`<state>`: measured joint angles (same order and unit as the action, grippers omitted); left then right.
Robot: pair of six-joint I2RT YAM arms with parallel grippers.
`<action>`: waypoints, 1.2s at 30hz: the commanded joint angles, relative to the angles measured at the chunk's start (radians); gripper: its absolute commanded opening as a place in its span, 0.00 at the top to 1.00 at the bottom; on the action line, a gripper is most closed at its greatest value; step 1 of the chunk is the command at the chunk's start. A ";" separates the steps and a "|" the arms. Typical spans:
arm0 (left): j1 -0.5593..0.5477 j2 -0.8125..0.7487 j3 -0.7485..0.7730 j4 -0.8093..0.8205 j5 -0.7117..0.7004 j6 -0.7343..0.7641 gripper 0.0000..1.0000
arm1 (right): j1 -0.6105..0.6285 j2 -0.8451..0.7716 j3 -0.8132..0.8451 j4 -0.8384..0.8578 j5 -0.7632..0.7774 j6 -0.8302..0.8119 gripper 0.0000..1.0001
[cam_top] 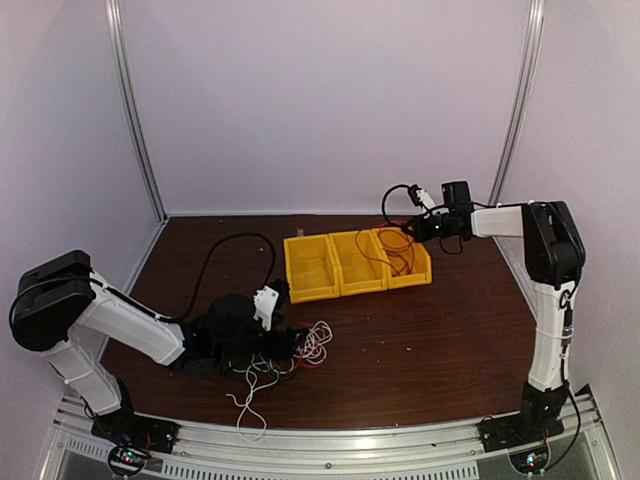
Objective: Untangle the cables
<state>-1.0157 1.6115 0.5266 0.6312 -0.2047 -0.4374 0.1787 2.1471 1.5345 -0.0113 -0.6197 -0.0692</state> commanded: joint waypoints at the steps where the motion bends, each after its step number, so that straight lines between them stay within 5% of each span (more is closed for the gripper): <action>1: -0.004 -0.001 -0.011 0.054 -0.013 -0.012 0.25 | 0.061 -0.006 0.019 -0.043 0.107 -0.084 1.00; 8: -0.004 0.017 -0.005 0.071 -0.009 -0.010 0.25 | 0.108 -0.027 -0.011 -0.123 0.284 -0.131 1.00; 19: -0.004 0.023 0.009 0.068 0.001 -0.003 0.25 | 0.131 -0.013 -0.032 -0.206 0.333 -0.147 1.00; 27: -0.004 0.005 0.003 0.063 -0.005 0.000 0.25 | 0.131 -0.175 -0.072 -0.277 0.341 -0.177 0.77; 36: -0.004 0.023 0.016 0.069 0.005 0.003 0.25 | 0.161 -0.278 -0.038 -0.349 0.371 -0.193 0.70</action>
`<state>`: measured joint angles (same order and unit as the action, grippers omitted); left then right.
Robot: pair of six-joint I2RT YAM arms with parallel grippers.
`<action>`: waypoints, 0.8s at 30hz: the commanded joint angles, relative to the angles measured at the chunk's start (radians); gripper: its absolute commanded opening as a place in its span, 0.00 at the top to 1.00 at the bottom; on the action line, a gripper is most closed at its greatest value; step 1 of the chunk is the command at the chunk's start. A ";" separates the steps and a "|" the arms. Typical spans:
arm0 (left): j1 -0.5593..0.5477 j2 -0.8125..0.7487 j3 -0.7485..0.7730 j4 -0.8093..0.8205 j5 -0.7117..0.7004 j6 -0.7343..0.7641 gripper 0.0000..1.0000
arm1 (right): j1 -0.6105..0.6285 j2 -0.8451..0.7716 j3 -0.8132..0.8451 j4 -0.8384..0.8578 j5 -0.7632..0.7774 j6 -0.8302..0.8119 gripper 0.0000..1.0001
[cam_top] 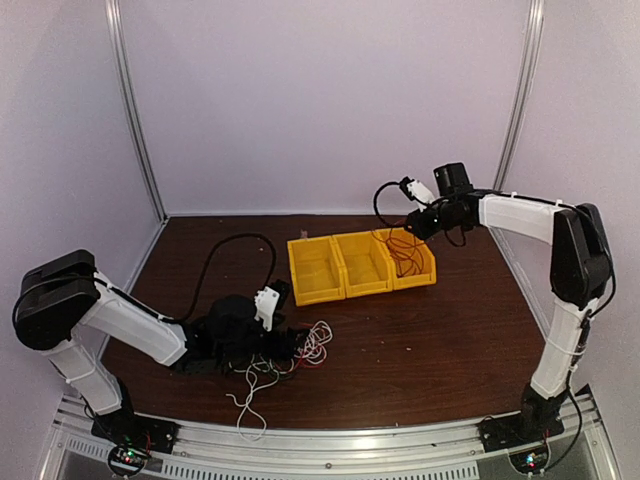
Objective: Untangle the cables
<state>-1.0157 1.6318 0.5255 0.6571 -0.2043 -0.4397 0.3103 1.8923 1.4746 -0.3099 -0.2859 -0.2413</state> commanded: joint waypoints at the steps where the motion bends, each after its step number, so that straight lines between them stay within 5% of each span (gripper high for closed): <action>1: -0.004 0.002 0.020 0.041 0.006 0.006 0.25 | 0.041 -0.020 0.023 -0.054 0.046 -0.026 0.69; 11: -0.006 -0.028 -0.010 0.039 -0.002 -0.008 0.26 | 0.107 0.052 0.099 -0.112 -0.005 -0.039 0.55; 24: -0.012 -0.037 -0.028 0.052 -0.015 -0.017 0.26 | 0.099 0.193 0.237 -0.146 0.122 0.003 0.55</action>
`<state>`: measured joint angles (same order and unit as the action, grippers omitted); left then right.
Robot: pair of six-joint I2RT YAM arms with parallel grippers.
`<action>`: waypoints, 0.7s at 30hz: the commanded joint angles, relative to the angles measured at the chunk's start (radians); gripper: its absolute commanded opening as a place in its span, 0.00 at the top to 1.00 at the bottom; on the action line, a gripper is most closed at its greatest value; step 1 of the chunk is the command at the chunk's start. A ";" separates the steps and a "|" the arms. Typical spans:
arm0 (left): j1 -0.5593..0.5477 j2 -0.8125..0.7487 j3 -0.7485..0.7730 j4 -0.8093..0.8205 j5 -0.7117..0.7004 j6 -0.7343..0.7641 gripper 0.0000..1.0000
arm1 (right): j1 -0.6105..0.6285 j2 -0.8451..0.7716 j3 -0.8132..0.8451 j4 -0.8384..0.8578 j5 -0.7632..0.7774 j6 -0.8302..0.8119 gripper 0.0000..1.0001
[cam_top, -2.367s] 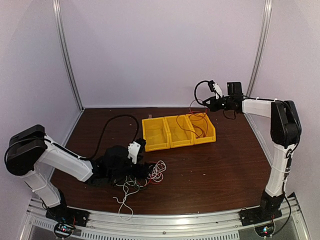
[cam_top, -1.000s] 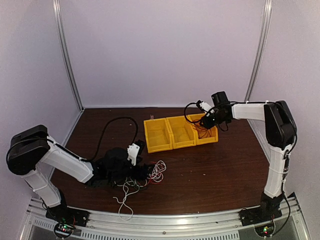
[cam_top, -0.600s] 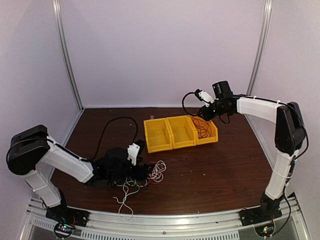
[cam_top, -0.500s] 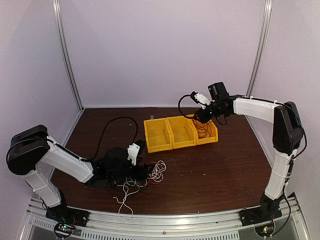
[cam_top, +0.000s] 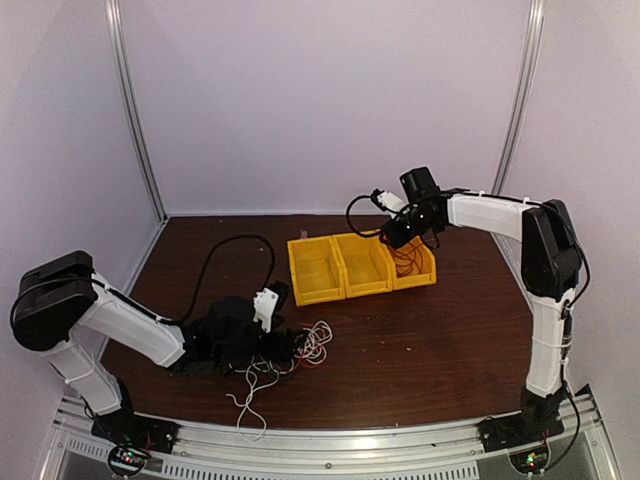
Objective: Untangle the cables
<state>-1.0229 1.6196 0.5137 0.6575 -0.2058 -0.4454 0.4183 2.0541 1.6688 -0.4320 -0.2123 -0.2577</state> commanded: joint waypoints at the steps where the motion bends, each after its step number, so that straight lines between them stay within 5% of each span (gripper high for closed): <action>1: -0.005 -0.026 -0.019 0.052 -0.015 -0.012 0.26 | -0.011 0.036 0.052 -0.029 0.048 0.022 0.55; 13: -0.006 -0.027 -0.032 0.065 -0.021 -0.015 0.26 | -0.041 0.096 0.097 -0.051 0.059 0.062 0.61; 21: -0.006 -0.021 -0.033 0.071 -0.020 -0.018 0.26 | -0.049 0.074 0.109 -0.072 0.011 0.067 0.99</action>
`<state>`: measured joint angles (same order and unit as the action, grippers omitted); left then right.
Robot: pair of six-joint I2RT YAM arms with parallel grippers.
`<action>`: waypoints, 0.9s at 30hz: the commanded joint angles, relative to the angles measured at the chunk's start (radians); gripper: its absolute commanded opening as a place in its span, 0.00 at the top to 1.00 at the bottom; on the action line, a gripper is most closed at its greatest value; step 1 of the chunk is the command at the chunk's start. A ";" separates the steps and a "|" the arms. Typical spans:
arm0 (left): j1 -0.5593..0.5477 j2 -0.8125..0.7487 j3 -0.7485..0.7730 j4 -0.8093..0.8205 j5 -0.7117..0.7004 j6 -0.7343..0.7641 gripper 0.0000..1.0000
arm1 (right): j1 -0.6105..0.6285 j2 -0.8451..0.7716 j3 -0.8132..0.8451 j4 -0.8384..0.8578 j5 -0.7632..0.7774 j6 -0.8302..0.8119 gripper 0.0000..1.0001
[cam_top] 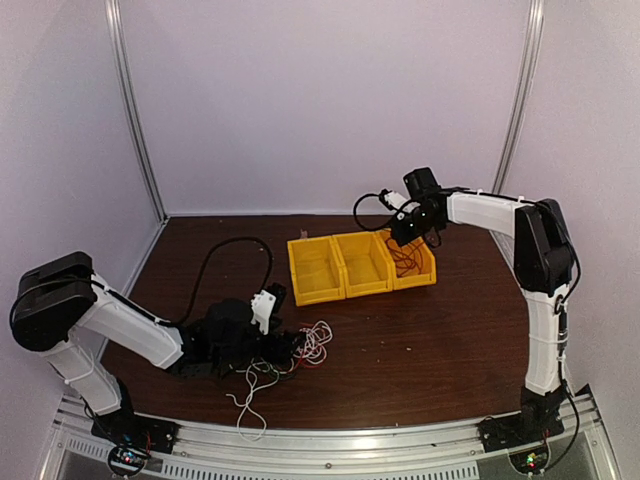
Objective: Untangle the cables
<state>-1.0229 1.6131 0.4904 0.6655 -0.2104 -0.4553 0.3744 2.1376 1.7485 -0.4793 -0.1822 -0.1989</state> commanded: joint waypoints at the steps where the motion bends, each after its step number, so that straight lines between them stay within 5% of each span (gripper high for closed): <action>1: -0.006 -0.014 -0.011 0.064 -0.016 -0.008 0.26 | -0.005 -0.029 0.022 -0.024 -0.023 0.005 1.00; 12: -0.006 0.007 -0.010 0.081 -0.013 -0.006 0.26 | -0.012 -0.373 -0.086 0.069 0.024 -0.036 1.00; 27: -0.006 0.027 0.010 0.083 0.006 -0.002 0.26 | -0.012 -0.588 -0.204 0.079 -0.067 -0.009 1.00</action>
<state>-1.0229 1.6367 0.4808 0.7052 -0.2123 -0.4557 0.3641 1.6264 1.5867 -0.4171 -0.2214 -0.2195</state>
